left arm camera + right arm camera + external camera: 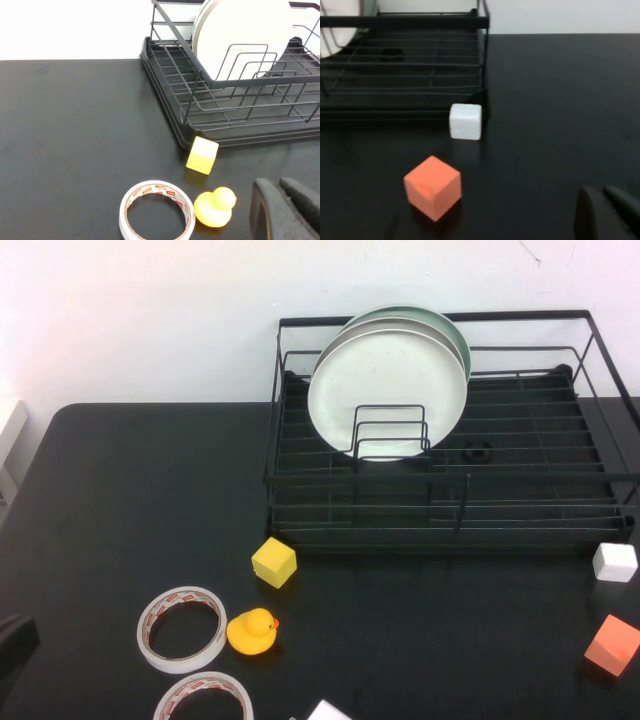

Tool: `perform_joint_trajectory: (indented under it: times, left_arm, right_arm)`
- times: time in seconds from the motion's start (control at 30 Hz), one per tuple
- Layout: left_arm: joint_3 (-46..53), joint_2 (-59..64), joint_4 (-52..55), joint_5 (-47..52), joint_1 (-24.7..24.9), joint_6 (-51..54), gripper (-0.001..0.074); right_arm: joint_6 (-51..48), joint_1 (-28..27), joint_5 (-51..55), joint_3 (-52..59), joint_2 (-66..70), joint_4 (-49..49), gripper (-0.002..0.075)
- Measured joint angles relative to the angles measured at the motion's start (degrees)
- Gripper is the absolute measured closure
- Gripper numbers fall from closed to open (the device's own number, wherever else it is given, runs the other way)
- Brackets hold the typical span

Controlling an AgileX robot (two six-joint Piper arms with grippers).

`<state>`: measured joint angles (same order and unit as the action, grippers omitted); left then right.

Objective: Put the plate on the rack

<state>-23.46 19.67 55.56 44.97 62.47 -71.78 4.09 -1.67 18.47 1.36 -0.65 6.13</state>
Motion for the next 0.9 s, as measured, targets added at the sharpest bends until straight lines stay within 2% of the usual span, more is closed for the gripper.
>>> perform_joint_trajectory:
  times: [0.3,0.9]
  left_arm:
    - [0.00,0.00,0.00,0.00,0.00,0.00,0.0736]
    - [0.00,0.00,0.00,0.00,0.00,0.00,0.0736]
  right_arm:
    - [-0.77,5.16,0.00,0.00,0.00,-0.02,0.0714]
    - [0.20,5.27,0.13,0.00,0.00,-0.12,0.0714]
